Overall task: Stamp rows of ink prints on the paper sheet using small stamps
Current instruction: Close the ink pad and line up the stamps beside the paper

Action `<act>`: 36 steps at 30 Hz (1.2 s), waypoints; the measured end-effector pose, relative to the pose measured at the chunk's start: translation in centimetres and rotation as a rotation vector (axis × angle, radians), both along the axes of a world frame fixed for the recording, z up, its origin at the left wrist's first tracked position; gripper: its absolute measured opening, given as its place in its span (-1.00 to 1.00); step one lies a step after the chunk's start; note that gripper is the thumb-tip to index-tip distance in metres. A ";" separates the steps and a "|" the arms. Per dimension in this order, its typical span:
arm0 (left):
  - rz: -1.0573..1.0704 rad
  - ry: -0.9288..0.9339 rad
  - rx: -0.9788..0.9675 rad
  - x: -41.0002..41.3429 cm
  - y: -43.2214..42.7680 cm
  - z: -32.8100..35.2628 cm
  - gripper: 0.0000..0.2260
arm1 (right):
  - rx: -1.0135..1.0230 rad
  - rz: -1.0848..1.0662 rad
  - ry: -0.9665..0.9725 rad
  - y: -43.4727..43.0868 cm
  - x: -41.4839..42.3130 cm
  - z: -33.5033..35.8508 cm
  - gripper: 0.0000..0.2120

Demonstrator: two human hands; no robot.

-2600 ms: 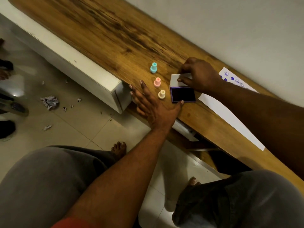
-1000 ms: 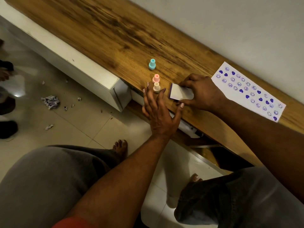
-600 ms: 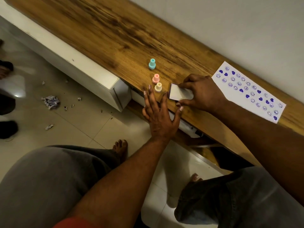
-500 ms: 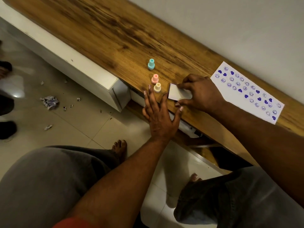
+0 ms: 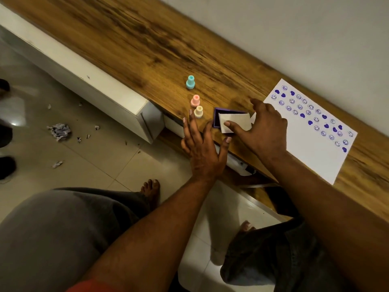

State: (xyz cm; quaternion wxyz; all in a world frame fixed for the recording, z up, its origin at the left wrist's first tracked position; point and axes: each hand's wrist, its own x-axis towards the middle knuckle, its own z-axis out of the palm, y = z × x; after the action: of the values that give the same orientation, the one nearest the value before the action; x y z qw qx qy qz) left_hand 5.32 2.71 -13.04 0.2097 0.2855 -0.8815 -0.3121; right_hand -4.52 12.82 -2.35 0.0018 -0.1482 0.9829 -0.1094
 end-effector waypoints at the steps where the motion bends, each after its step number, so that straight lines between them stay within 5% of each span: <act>1: -0.001 -0.002 0.000 0.0 0.0 0.0 -0.32 | 0.007 -0.048 -0.011 0.0 0.6 -0.3 0.01; 36: -0.028 0.124 0.139 1.7 0.5 0.0 -0.19 | -0.081 -0.078 0.020 -3.1 1.3 -2.9 -0.09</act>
State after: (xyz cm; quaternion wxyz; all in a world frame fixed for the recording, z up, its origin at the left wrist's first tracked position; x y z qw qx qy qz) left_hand 7.02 3.18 -13.05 0.2394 0.2672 -0.8468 -0.3926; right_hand -3.23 9.74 -5.24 -0.0182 -0.1106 0.9826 -0.1478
